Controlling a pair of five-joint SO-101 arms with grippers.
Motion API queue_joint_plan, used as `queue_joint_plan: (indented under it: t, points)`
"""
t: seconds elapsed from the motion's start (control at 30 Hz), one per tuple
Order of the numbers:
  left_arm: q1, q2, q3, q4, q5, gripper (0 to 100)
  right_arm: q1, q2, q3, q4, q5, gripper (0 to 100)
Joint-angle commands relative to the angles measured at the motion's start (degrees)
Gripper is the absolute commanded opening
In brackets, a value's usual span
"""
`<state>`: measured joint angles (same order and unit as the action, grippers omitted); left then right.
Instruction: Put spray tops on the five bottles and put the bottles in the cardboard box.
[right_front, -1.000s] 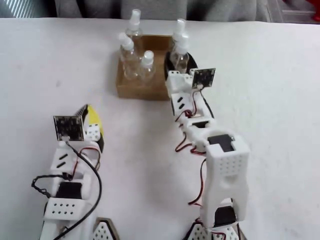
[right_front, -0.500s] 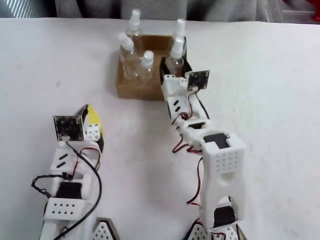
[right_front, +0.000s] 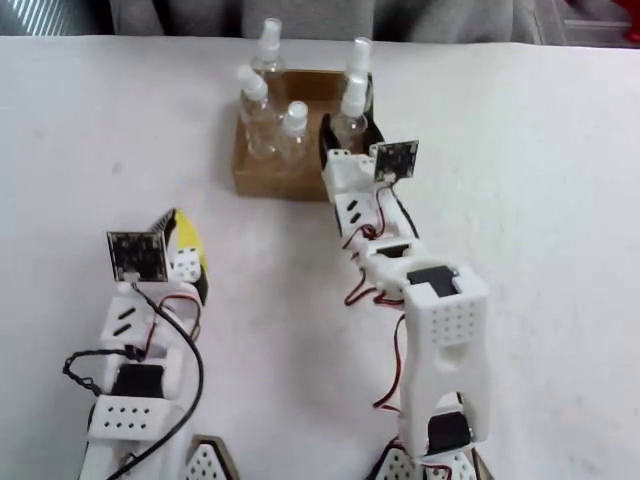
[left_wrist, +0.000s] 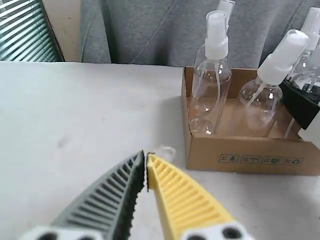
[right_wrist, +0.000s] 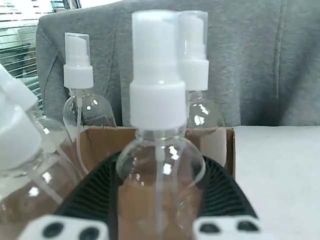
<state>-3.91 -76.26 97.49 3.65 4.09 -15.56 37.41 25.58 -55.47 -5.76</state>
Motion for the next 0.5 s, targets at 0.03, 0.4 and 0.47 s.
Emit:
queue_joint_plan:
  t: [0.03, 0.4, 0.47]
  points:
    - [-0.4, -0.4, -0.2, -1.4, 0.3, 2, -0.4, -0.9, -2.7, -1.4, 3.7, 1.8]
    - [-0.4, -0.4, -0.2, -1.4, 0.3, 2, 0.0, 0.0, -4.8, -1.4, 3.7, 1.8]
    - [-0.3, -0.4, -0.2, -1.4, 0.3, 2, 0.0, 1.6, -6.3, -1.4, 3.9, 1.8]
